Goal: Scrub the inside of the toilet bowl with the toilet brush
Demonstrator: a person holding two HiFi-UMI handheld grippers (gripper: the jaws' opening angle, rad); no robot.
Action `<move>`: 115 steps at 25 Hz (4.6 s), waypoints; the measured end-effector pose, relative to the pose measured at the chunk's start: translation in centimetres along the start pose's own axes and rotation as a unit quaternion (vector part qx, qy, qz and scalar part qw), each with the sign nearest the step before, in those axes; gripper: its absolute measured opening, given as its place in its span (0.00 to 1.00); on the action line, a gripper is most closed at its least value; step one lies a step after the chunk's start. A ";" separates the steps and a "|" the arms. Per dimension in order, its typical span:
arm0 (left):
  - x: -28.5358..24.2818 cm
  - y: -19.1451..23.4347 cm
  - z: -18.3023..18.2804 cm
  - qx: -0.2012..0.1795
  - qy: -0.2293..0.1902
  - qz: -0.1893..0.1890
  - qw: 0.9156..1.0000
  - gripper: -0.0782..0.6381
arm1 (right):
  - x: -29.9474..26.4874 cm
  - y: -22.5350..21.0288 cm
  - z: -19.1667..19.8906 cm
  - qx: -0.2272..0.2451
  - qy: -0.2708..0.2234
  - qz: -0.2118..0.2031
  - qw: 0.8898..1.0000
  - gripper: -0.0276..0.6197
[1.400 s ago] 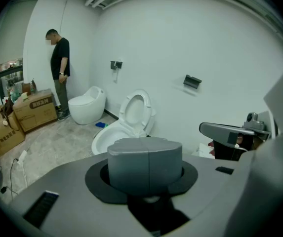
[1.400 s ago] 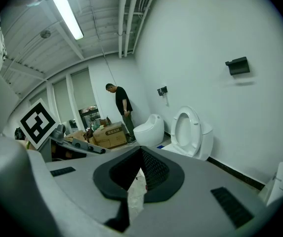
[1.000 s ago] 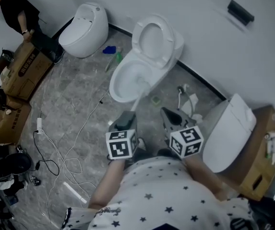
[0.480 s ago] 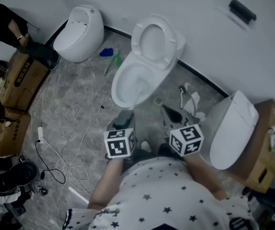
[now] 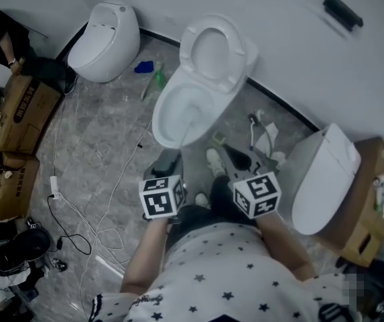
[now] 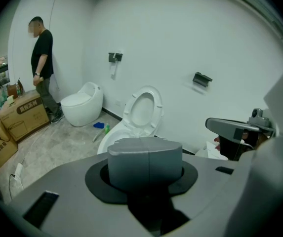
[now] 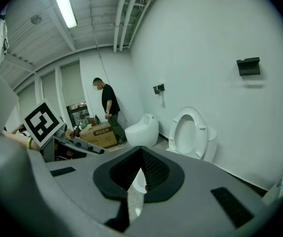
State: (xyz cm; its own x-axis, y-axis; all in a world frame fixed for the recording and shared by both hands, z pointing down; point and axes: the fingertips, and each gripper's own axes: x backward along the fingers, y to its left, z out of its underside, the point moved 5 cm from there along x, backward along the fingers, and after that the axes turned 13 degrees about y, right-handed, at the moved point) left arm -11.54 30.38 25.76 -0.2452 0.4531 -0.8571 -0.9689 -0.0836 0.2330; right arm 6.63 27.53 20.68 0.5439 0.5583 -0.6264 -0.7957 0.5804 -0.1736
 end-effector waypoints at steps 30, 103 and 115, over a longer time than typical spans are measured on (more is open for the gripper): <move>-16.7 3.0 -8.3 0.016 0.081 -0.003 0.997 0.33 | -14.8 -8.1 -2.8 0.028 0.094 -0.052 0.994 0.05; -40.5 12.8 -14.0 0.059 0.116 -0.026 0.991 0.33 | -30.0 -15.3 1.9 -0.027 0.146 -0.069 0.987 0.05; -39.0 15.3 -13.0 0.073 0.113 -0.049 0.990 0.32 | -30.2 -13.8 1.6 -0.021 0.144 -0.079 0.986 0.05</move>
State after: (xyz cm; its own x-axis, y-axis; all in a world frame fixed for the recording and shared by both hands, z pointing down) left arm -17.28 -0.15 56.78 -0.1681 0.2407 -0.9559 -0.9772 0.0872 0.1938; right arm 1.61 3.54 43.22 0.5684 0.2676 -0.7780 -0.7203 0.6188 -0.3134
